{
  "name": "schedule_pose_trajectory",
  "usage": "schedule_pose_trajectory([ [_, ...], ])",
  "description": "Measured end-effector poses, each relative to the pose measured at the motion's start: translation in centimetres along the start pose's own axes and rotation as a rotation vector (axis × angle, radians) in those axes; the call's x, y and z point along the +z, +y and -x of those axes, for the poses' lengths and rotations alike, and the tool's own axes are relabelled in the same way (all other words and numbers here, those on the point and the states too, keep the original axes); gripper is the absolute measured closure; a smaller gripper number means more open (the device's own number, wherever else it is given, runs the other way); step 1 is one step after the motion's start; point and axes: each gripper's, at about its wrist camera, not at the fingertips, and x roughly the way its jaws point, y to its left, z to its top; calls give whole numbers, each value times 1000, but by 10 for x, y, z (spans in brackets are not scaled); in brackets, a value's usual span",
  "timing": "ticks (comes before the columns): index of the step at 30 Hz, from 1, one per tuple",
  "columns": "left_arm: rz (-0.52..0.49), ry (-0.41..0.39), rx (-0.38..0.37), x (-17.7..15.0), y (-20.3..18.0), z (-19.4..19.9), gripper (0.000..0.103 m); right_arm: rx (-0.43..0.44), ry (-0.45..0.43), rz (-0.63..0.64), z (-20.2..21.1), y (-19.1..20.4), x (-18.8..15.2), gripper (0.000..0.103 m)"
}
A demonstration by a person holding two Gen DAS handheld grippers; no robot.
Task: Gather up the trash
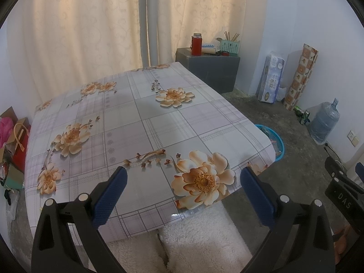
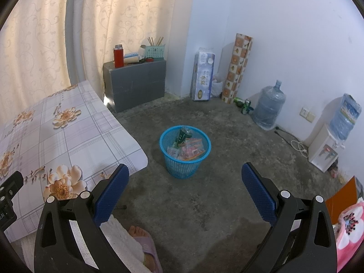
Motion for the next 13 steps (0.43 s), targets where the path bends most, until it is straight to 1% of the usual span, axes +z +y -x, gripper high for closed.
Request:
schedule_pose_trajectory([
  [13,6,-7,-3,-5,-2,0,5,0,1,2,0,-1,0,8],
])
